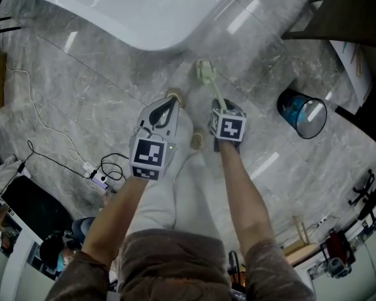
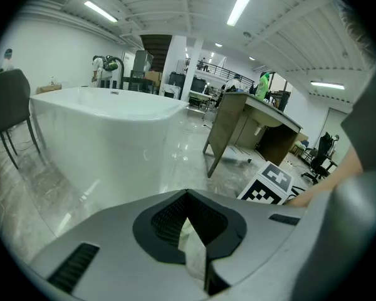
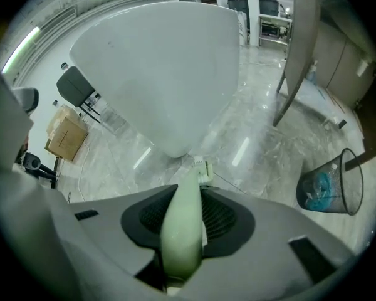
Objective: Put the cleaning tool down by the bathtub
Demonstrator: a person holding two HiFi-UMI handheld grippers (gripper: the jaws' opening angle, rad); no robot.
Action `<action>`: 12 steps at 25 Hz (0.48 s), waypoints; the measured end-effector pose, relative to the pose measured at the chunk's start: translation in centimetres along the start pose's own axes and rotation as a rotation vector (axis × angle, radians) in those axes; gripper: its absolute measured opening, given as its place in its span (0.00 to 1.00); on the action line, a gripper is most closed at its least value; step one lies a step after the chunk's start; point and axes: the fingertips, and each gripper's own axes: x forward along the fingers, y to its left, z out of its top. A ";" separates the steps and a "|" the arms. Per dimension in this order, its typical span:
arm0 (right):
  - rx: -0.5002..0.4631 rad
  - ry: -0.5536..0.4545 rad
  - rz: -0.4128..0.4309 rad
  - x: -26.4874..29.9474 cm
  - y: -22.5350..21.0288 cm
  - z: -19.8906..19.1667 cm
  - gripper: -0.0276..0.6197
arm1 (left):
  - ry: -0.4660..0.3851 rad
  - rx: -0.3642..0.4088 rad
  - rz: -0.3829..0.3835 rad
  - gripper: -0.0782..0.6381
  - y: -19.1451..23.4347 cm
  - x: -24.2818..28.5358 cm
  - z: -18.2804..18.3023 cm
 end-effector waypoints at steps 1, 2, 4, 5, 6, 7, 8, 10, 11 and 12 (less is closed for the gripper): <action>0.001 0.012 -0.002 0.2 0.0 0.3 0.22 | 0.001 -0.001 0.000 0.12 0.1 0.0 0.0; -0.002 0.023 -0.004 0.4 0.1 0.6 0.22 | 0.002 -0.004 0.000 0.12 0.3 0.0 0.0; -0.012 0.045 -0.010 0.8 0.1 1.0 0.22 | 0.002 -0.009 0.000 0.12 0.6 0.1 0.1; -0.015 0.056 -0.013 1.1 0.0 1.2 0.22 | 0.002 -0.011 -0.001 0.12 0.7 0.2 0.1; -0.015 0.068 -0.016 1.3 -0.1 1.4 0.22 | 0.003 -0.011 -0.001 0.12 0.7 0.3 0.3; -0.013 0.080 -0.018 1.5 -0.2 1.6 0.22 | 0.003 -0.010 -0.002 0.12 0.7 0.4 0.4; -0.010 0.091 -0.020 1.7 -0.3 1.8 0.22 | 0.004 -0.009 -0.003 0.12 0.7 0.6 0.4; -0.008 0.116 -0.022 2.3 -0.3 1.9 0.22 | 0.008 -0.006 -0.008 0.12 0.7 0.8 0.5; -0.010 0.129 -0.023 2.5 -0.3 1.9 0.22 | 0.011 -0.006 -0.010 0.12 0.7 1.0 0.4; -0.011 0.140 -0.024 2.7 -0.3 1.9 0.22 | 0.013 -0.007 -0.013 0.12 0.7 1.0 0.4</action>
